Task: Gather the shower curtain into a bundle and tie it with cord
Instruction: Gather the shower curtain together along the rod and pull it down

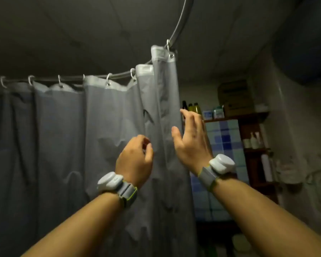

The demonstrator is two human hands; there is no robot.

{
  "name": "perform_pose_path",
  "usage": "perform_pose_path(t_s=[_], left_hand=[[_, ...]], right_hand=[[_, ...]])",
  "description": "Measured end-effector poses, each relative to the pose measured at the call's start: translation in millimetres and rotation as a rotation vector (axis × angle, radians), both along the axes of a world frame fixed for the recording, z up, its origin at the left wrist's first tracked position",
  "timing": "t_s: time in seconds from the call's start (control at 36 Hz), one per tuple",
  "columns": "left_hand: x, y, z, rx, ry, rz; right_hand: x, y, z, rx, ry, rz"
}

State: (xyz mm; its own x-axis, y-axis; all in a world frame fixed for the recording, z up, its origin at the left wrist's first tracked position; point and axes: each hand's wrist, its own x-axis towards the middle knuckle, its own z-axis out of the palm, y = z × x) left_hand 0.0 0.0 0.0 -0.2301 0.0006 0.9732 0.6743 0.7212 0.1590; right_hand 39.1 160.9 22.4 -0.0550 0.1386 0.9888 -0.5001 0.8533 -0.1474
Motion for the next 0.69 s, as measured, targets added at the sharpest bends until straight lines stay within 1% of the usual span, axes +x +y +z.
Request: perform_pose_path(t_s=[0.03, 0.06, 0.08, 0.11, 0.17, 0.19, 0.22, 0.31, 0.36, 0.47, 0.53, 0.56, 0.58, 0.61, 0.69], left_hand=[[-3.9, 3.6, 6.2, 0.029, 0.007, -0.059], [-10.0, 10.8, 17.1, 0.050, -0.006, -0.057], [-20.1, 15.5, 32.4, 0.055, -0.051, -0.045], [-21.8, 17.7, 41.7, 0.070, -0.151, -0.059], [-39.3, 27.8, 60.9, 0.112, -0.248, -0.051], [-49.0, 33.5, 73.5, 0.157, -0.266, -0.040], [-57.4, 37.1, 82.4, 0.196, -0.289, -0.037], [-74.0, 41.7, 101.7, 0.298, -0.373, -0.032], [-89.2, 46.1, 113.6, 0.321, -0.372, -0.056], [-107.8, 40.8, 126.9, 0.395, -0.188, -0.045], [-114.0, 32.9, 125.4, 0.443, -0.064, 0.006], [-118.7, 28.3, 124.4, 0.438, -0.034, 0.054], [-122.9, 22.7, 122.3, 0.410, -0.035, 0.102], [-126.1, 13.3, 120.0, 0.370, -0.059, 0.151], [-130.4, -3.3, 118.4, 0.252, -0.172, 0.275]], right_hand=[[-5.6, 2.0, 3.5, -0.038, -0.032, 0.047], [-15.8, 6.4, 11.7, -0.080, -0.059, 0.115], [-30.3, 10.8, 24.3, -0.115, -0.083, 0.150], [-34.6, 12.6, 31.8, -0.163, -0.132, 0.174], [-57.9, 22.9, 52.9, -0.262, -0.205, 0.327], [-71.3, 29.4, 67.3, -0.282, -0.248, 0.428], [-80.2, 32.4, 75.0, -0.265, -0.281, 0.473], [-97.2, 26.1, 78.1, -0.137, -0.311, 0.452], [-109.6, 21.7, 80.2, -0.077, -0.203, 0.424], [-125.0, 18.3, 81.5, 0.076, 0.181, 0.139], [-129.1, 19.4, 82.2, 0.132, 0.274, 0.103], [-132.1, 19.6, 84.6, 0.153, 0.293, 0.100], [-133.9, 16.9, 87.2, 0.171, 0.278, 0.103], [-136.6, 11.7, 90.5, 0.202, 0.206, 0.121], [-150.3, -0.7, 101.9, 0.326, -0.255, 0.243]])
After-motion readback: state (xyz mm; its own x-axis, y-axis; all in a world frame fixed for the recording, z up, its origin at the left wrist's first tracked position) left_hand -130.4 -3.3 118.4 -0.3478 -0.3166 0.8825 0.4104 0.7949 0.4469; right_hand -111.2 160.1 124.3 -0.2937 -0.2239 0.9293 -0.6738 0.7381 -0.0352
